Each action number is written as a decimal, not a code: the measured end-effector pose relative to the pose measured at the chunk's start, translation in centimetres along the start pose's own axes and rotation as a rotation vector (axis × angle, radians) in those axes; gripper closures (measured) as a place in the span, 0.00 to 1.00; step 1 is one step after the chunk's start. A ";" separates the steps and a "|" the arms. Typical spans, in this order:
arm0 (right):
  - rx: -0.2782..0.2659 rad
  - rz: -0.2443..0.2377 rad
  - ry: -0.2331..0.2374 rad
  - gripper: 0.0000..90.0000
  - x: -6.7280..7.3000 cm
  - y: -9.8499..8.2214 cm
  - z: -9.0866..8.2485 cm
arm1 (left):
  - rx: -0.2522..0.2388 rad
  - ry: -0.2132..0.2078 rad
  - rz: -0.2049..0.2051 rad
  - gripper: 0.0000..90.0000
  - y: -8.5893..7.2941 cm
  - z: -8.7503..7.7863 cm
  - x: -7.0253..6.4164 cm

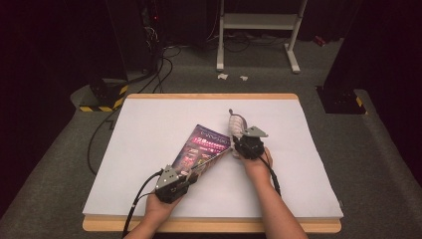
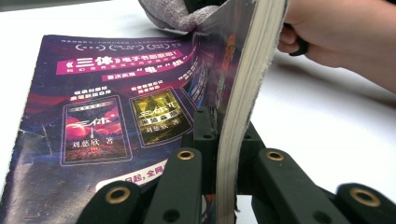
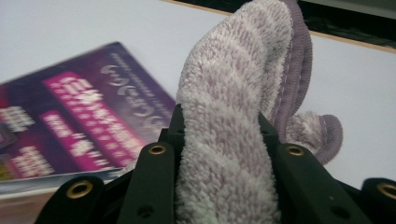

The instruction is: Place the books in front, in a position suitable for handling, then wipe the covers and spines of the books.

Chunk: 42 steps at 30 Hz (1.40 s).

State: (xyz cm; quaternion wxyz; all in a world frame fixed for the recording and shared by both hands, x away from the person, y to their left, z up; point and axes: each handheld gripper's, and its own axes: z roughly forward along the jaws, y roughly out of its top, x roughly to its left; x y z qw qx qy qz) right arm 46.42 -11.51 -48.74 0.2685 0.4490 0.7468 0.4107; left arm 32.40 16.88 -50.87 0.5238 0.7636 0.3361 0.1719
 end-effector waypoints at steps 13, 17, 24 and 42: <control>0.043 0.049 -0.052 0.77 -2.2 0.7 1.7 | -0.019 -0.014 -0.025 0.93 -0.1 -0.2 0.3; 0.035 0.049 -0.086 0.77 -2.2 1.0 1.5 | -0.030 -0.016 -0.031 0.93 0.0 -0.1 0.4; -0.062 0.055 -0.072 0.77 -2.0 2.2 -2.4 | -0.029 -0.020 -0.028 0.93 0.0 -0.1 0.5; -0.150 0.053 -0.050 0.76 -3.0 -0.8 -11.5 | -0.030 -0.012 -0.022 0.93 0.0 -0.1 0.4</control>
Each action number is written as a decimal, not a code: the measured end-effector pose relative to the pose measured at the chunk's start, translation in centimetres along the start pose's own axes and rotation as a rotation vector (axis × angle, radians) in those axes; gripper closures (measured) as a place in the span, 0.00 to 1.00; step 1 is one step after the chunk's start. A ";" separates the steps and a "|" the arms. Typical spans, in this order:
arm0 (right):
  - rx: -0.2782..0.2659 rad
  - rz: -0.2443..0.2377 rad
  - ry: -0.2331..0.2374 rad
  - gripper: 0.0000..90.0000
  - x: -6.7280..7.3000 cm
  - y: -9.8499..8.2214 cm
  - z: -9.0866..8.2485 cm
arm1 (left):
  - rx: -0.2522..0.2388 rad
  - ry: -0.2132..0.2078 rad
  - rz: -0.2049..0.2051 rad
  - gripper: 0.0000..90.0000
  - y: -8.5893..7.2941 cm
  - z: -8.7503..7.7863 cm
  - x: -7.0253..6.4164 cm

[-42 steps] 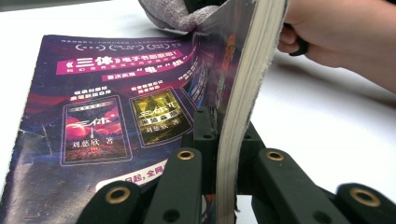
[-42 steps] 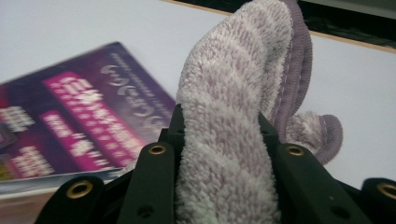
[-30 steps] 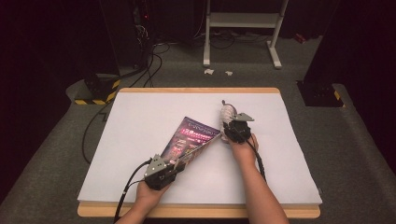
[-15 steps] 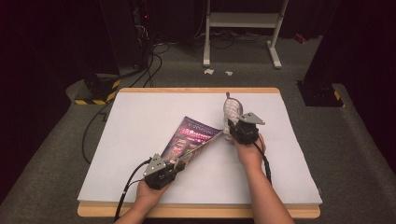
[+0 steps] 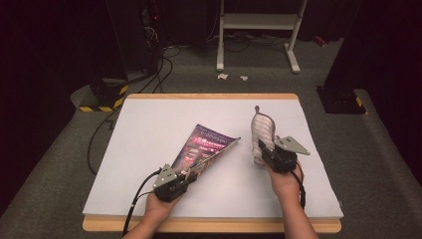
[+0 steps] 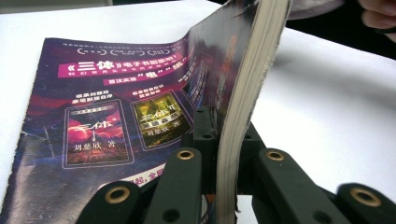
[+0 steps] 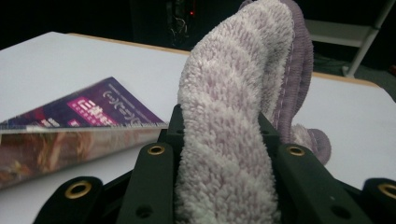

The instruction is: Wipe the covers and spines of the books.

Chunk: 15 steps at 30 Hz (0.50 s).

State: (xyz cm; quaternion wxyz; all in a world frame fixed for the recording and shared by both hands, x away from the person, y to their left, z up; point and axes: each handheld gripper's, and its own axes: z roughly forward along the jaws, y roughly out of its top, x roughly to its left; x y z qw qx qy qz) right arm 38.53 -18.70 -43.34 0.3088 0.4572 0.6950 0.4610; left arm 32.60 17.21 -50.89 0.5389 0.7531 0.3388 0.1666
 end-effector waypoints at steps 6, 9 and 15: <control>0.034 0.026 -0.032 0.76 -1.9 -2.1 -2.4 | 0.000 0.002 0.000 0.93 0.0 0.0 0.0; 0.058 0.058 -0.045 0.76 -3.1 -3.4 -3.4 | 0.000 0.002 -0.001 0.92 0.0 0.0 0.0; 0.100 0.118 -0.031 0.76 -5.3 -5.9 -4.0 | -0.002 0.006 0.001 0.92 0.0 0.0 0.0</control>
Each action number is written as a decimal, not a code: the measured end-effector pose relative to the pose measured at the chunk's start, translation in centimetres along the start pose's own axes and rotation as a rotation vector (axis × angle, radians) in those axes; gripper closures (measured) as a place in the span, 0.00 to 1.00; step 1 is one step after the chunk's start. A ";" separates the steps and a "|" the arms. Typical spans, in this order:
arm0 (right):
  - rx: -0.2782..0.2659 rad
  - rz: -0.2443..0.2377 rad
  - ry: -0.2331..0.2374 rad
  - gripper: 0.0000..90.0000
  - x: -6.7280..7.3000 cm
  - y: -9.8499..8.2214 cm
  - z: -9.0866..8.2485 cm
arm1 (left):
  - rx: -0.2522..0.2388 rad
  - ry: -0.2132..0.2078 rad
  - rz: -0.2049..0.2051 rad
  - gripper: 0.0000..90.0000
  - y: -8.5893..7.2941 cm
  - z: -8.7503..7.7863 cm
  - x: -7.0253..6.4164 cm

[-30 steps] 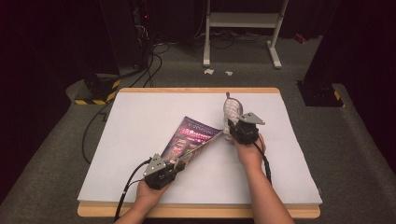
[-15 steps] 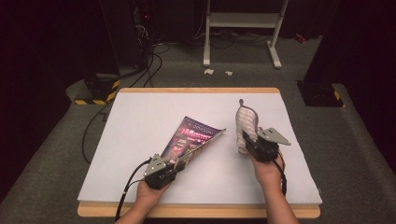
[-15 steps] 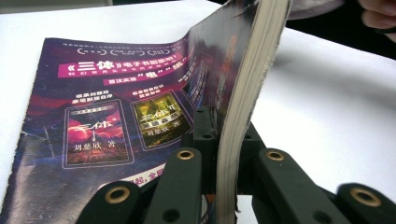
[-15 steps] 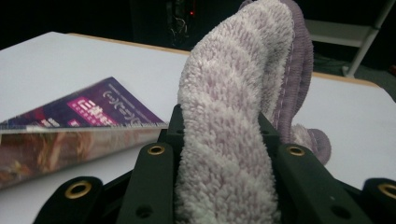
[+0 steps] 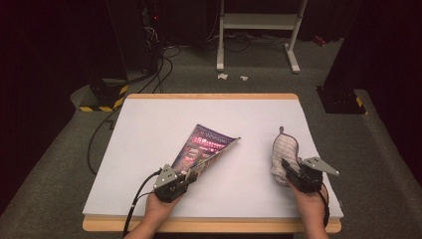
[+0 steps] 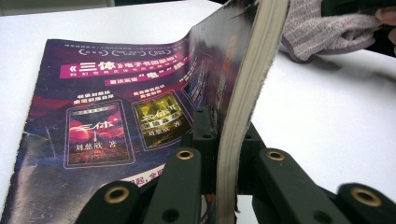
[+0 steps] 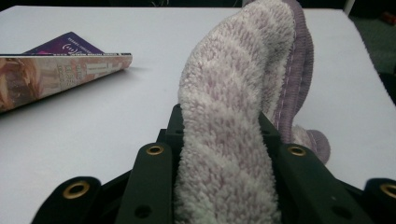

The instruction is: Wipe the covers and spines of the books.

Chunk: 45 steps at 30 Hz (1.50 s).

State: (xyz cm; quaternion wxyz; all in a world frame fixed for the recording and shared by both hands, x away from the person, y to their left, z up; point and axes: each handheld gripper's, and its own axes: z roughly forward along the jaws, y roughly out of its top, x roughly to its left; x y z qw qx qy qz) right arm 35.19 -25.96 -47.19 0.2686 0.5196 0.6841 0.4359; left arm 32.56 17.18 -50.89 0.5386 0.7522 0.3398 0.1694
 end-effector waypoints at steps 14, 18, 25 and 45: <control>0.028 -0.026 -0.028 0.73 1.1 0.1 1.6 | 0.000 -0.003 0.000 0.92 0.0 0.0 0.0; 0.114 0.014 -0.071 0.67 -0.5 -1.2 2.9 | 0.001 -0.004 -0.002 0.92 0.0 0.0 0.0; 0.080 -0.012 -0.081 0.49 -0.1 -0.4 2.1 | 0.002 -0.006 -0.002 0.92 0.0 0.0 0.0; -0.055 -0.172 0.058 0.39 8.3 2.8 0.5 | 0.006 -0.014 0.002 0.90 0.0 0.1 0.0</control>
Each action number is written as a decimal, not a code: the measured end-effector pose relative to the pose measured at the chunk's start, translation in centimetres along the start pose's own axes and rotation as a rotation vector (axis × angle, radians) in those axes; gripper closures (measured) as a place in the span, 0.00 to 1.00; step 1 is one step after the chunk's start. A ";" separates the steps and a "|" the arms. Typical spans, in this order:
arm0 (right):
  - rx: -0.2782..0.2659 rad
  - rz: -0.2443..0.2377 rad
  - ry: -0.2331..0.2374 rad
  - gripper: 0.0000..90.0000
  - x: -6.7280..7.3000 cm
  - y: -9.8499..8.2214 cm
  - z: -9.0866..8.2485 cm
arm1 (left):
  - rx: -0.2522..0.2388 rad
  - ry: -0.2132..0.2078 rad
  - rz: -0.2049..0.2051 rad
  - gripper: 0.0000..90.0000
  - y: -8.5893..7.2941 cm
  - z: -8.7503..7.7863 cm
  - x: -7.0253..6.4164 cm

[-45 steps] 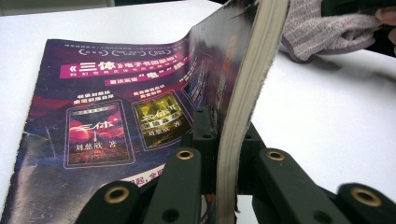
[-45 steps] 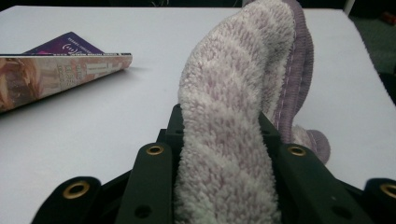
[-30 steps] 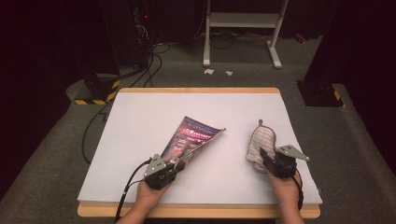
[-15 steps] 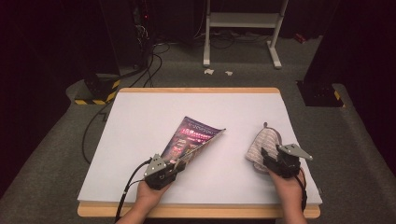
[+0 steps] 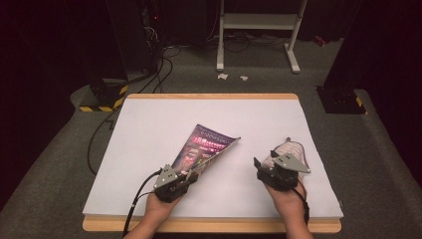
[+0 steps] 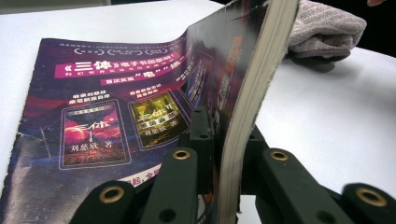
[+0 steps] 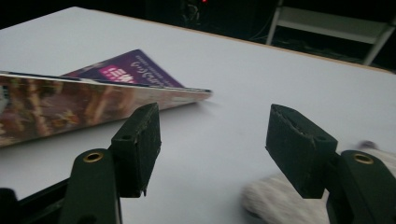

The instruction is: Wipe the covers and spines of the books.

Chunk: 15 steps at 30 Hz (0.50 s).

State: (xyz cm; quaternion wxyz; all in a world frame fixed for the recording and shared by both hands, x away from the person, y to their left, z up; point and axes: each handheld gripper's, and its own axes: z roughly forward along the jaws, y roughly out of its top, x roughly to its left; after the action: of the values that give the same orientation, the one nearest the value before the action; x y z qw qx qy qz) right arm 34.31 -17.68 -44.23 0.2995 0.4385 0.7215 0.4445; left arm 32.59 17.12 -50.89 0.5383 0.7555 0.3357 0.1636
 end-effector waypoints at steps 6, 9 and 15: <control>0.029 -0.043 0.065 0.37 3.5 0.8 2.8 | 0.000 -0.003 0.000 0.89 0.0 0.0 0.0; 0.046 -0.042 0.098 0.37 4.9 1.0 4.4 | 0.000 -0.003 0.001 0.89 0.0 0.0 0.0; 0.072 -0.058 0.128 0.37 7.0 0.2 6.3 | 0.000 0.000 0.017 0.87 0.0 0.0 -0.2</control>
State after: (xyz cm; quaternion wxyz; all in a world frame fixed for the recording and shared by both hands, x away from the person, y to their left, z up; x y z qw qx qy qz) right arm 36.56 -8.96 -47.01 0.2496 0.3984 0.7670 0.4367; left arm 32.45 16.99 -50.87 0.5370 0.7582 0.3293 0.1682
